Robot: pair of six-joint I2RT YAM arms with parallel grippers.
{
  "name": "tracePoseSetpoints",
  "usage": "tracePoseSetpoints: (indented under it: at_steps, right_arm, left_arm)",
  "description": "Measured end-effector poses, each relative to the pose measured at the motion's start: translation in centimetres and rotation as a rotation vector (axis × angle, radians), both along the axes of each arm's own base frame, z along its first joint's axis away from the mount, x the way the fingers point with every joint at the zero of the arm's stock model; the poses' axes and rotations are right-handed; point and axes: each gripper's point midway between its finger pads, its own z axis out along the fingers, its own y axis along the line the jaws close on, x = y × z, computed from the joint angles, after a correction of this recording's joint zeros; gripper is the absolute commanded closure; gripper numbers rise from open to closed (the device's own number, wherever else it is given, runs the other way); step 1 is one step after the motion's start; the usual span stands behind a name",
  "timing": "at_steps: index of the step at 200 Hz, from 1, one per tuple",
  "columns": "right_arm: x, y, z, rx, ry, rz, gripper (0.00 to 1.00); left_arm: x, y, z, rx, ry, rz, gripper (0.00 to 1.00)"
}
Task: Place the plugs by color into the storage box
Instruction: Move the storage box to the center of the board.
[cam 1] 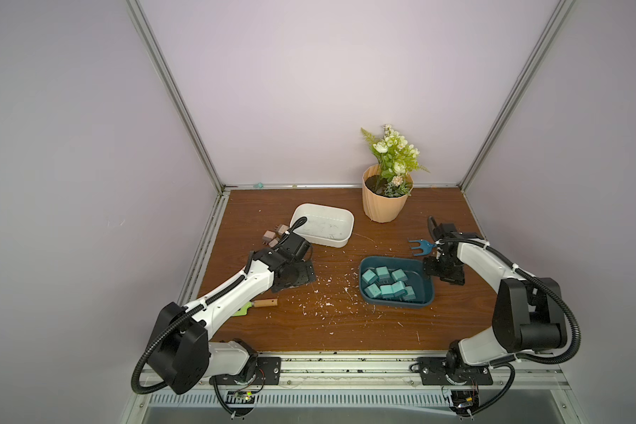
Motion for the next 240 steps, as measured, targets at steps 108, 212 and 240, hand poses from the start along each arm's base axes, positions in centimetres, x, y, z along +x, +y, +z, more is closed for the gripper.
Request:
tracePoseSetpoints:
  at_steps: [108, 212, 240]
  right_arm:
    - [9.4, 7.9, 11.7, 0.194, -0.349, 0.138, 0.12]
    - [19.0, 33.1, 1.9, 0.376, -0.187, 0.456, 0.29]
    - [17.7, 31.3, -0.4, 0.315, -0.110, 0.448, 0.38]
  left_arm:
    - [2.5, 6.3, 1.2, -0.028, -0.028, 0.188, 0.01]
    - [2.6, 9.2, 2.4, -0.043, -0.053, 0.233, 0.01]
    - [2.6, 9.2, 2.6, -0.047, -0.061, 0.233, 0.01]
